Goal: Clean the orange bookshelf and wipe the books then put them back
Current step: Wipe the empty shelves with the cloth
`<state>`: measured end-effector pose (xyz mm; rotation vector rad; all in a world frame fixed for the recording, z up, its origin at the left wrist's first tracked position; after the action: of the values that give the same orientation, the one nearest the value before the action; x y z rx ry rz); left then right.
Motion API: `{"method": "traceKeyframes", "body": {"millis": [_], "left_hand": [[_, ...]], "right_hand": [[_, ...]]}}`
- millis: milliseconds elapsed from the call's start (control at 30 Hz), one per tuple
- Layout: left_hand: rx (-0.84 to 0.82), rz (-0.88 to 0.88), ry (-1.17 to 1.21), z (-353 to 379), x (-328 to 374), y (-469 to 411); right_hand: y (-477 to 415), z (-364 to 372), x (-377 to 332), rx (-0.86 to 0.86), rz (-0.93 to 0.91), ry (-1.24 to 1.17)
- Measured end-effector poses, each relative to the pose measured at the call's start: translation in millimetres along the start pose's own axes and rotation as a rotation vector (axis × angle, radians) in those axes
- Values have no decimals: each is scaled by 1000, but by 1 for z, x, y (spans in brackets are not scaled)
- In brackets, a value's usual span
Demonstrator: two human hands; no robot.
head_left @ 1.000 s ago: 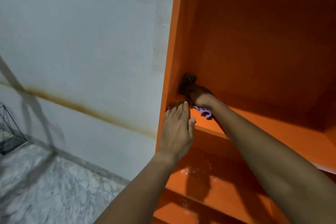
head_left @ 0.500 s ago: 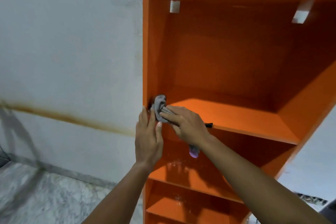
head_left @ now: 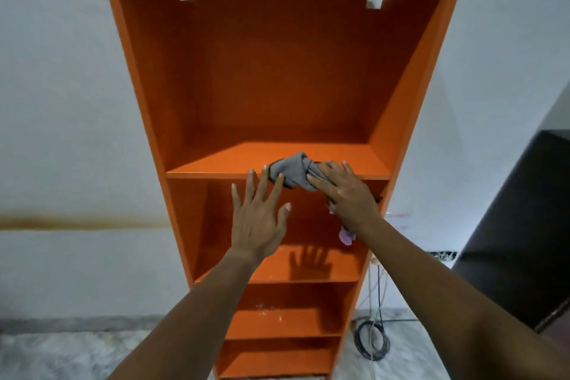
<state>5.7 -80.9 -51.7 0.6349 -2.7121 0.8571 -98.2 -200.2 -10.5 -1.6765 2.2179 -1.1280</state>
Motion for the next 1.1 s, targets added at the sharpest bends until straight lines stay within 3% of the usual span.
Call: {"method": "traceKeyframes", "body": {"millis": [200, 333, 433, 533, 633, 767, 900, 1000, 1100], "left_hand": [[-26, 21, 27, 23, 55, -8], [-63, 71, 45, 48, 71, 8], [-180, 61, 122, 76, 68, 23], [-304, -71, 248, 103, 38, 33], [-343, -237, 291, 131, -8, 36], [-347, -467, 322, 192, -91, 43], [-299, -386, 107, 236, -147, 47], [-199, -290, 98, 247, -172, 40], [-144, -311, 133, 246, -188, 37]], "right_hand": [[66, -14, 86, -24, 513, -114], [91, -19, 81, 131, 706, -287], [117, -5, 58, 217, 826, -454], [140, 37, 42, 136, 1025, -604], [156, 96, 41, -56, 1226, -678], [167, 197, 45, -322, 1169, -538], [187, 286, 18, -643, 948, -380], [187, 314, 10, -597, 775, -127], [182, 323, 14, -541, 687, -13]]}}
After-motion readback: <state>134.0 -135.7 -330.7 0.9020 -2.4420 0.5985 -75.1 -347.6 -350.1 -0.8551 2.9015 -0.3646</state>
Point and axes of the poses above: each hand's wrist, its own y-axis away from the middle knuckle, its own z-axis out of the palm, x = y × z, the point moved 10 cm from there along -y, towards the middle knuckle, and after that the axes turned 8 degrees about y, right-handed, at the moved point
